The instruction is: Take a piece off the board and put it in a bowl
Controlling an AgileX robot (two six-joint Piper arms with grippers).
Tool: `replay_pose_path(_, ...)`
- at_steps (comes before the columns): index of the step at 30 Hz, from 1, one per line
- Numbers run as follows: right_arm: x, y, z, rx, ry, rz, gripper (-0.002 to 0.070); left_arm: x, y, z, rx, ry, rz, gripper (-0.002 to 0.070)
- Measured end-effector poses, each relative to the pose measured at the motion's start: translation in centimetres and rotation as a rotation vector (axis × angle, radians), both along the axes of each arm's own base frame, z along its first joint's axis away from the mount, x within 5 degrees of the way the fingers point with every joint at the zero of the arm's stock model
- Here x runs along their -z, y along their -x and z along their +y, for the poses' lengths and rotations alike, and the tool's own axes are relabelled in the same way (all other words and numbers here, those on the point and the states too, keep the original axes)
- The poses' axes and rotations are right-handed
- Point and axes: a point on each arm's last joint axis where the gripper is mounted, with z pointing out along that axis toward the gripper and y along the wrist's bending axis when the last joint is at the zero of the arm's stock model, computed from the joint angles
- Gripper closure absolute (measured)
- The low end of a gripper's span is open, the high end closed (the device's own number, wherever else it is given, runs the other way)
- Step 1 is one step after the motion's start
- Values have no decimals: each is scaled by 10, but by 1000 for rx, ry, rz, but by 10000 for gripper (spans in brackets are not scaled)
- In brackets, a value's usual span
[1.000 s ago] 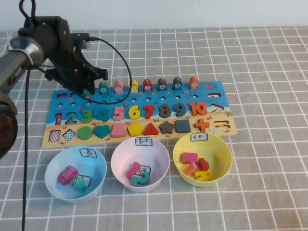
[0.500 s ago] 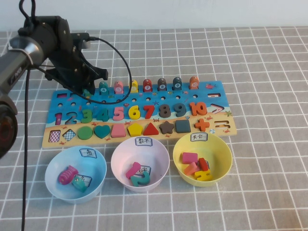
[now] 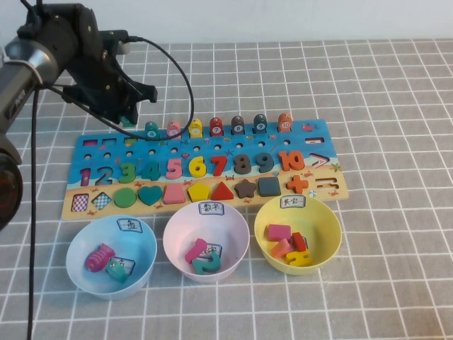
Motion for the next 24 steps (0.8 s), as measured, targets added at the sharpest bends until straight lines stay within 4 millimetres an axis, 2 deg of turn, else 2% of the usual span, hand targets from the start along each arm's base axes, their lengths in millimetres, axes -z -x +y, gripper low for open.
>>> replay_pose_path(8,0,0,0,0,0,0,694,-5,4,0,12,-13,34,484)
replay_pose_path(11,0,0,0,0,0,0,694,-13,9,2,18,-27,54,484)
replay_pose_path(14,0,0,0,0,0,0,694,-31,17,4,35,-48,50,484)
replay_pose_path(19,0,0,0,0,0,0,694,-75,36,-3,83,-98,-31,484)
replay_pose_path(24,0,0,0,0,0,0,694,-116,74,-16,134,-119,-83,484)
